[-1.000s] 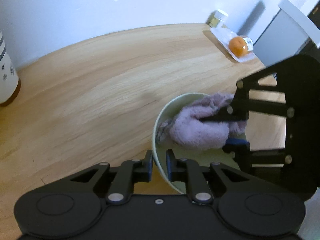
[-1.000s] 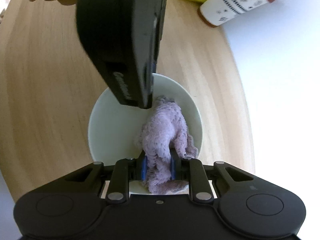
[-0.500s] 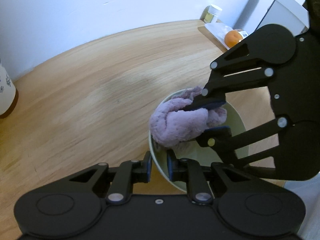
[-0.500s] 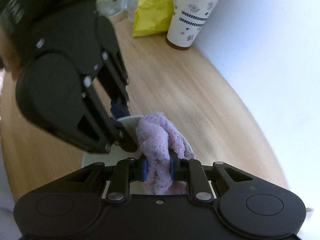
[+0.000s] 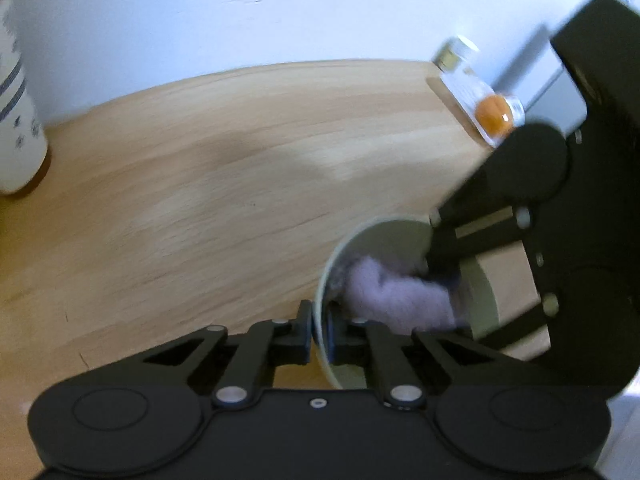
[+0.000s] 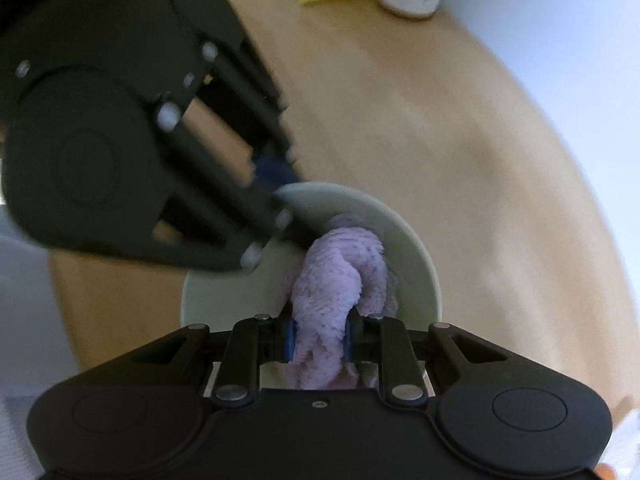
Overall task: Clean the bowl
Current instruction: 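Keep wiping the bowl interior with the towel in the right tool, then lift the towel out of the bowl with the right tool while the left tool releases the rim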
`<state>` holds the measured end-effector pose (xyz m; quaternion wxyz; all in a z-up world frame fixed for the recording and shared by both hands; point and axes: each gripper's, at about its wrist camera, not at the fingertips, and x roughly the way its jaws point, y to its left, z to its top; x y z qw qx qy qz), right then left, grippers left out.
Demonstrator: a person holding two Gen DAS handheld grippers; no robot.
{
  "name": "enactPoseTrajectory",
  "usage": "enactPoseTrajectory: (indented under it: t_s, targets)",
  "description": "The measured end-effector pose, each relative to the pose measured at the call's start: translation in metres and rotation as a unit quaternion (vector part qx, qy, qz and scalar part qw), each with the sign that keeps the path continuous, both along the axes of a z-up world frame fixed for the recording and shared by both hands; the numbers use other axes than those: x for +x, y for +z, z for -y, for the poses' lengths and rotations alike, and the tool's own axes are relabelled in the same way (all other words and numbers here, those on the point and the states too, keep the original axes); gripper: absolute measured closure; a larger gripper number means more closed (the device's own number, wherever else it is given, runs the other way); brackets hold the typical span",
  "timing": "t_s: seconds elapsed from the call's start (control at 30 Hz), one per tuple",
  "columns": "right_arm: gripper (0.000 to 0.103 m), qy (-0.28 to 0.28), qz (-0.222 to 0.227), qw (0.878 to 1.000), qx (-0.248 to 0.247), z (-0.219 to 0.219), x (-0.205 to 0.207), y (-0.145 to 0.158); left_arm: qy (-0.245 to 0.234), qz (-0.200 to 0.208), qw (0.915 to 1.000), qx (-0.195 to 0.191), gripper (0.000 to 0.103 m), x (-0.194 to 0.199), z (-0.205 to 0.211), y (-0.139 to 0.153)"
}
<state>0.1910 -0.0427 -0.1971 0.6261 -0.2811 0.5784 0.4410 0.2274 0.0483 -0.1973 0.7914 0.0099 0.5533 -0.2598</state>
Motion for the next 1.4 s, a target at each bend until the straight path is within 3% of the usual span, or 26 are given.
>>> enactPoseTrajectory:
  t_s: [0.2,0.4,0.63,0.87,1.0,1.03,1.17,1.23,1.3,1.4]
  targets:
    - [0.076,-0.038,-0.089,0.995,0.039,0.004,0.014,-0.008,0.024,-0.01,0.9996,-0.008,0.097,0.001,-0.003,-0.001]
    - [0.077,-0.099,-0.167,0.976,0.101,0.019,0.028,-0.015,0.053,-0.013,0.9984,-0.014,0.096,-0.001,-0.004,-0.002]
    - [0.077,-0.193,-0.241,0.928,0.208,0.058,0.03,-0.019,0.062,-0.023,0.9976,-0.02,0.096,-0.001,-0.007,-0.003]
    - [0.077,-0.253,-0.248,0.892,0.281,0.109,0.014,0.002,0.073,-0.039,0.9964,-0.018,0.095,0.002,-0.006,-0.004]
    - [0.077,-0.28,-0.235,0.874,0.321,0.138,0.007,0.027,0.08,-0.052,0.9952,-0.018,0.084,0.003,-0.009,-0.006]
    - [0.077,-0.291,-0.226,0.866,0.337,0.148,0.002,0.035,0.086,-0.055,0.9946,-0.016,0.075,0.003,-0.01,-0.007]
    - [0.077,-0.317,-0.201,0.85,0.368,0.162,-0.004,0.047,0.107,-0.078,0.991,-0.02,0.059,0.004,-0.014,-0.014]
    - [0.077,-0.33,-0.184,0.844,0.381,0.173,-0.01,0.049,0.115,-0.082,0.9898,-0.019,0.033,0.002,-0.016,-0.017]
    - [0.077,-0.342,-0.168,0.838,0.39,0.194,-0.019,0.056,0.132,-0.097,0.9863,-0.023,0.025,0.001,-0.018,-0.021]
    - [0.077,-0.381,-0.151,0.816,0.408,0.211,-0.021,0.057,0.154,-0.118,0.9803,-0.034,0.018,-0.001,-0.021,-0.025]
